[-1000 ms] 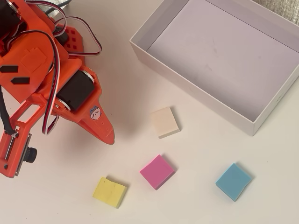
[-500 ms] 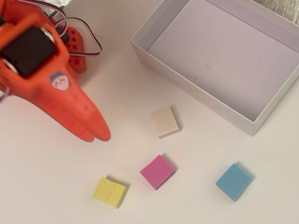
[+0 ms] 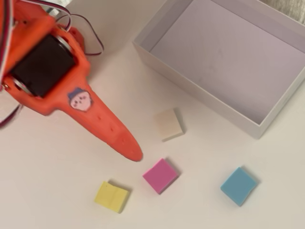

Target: Grasp the pink cuboid and put it in the bin.

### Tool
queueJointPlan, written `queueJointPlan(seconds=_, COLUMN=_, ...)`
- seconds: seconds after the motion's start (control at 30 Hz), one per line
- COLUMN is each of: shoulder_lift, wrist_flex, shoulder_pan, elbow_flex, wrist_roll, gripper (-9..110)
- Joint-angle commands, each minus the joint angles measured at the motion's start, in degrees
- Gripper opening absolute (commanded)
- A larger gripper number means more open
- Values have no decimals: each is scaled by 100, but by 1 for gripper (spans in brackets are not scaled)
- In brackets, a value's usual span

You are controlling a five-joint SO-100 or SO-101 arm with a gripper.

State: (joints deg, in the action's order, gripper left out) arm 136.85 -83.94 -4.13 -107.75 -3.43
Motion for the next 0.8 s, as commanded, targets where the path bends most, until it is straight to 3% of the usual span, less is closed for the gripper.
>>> queueJointPlan(seconds=0.0, shoulder_lift=-308, wrist_flex=149, shoulder_pan=-26, elbow_flex=-220, wrist_roll=545, gripper=24)
queueJointPlan(seconds=0.37, shoulder_lift=-1046, wrist_flex=1178, shoulder_pan=-44, elbow_flex=-1740, wrist_roll=1090, gripper=26)
queueJointPlan(seconds=0.77, shoulder_lift=-2065, wrist_flex=1635, shoulder_pan=0, elbow_flex=-2109, wrist_roll=1037, gripper=28)
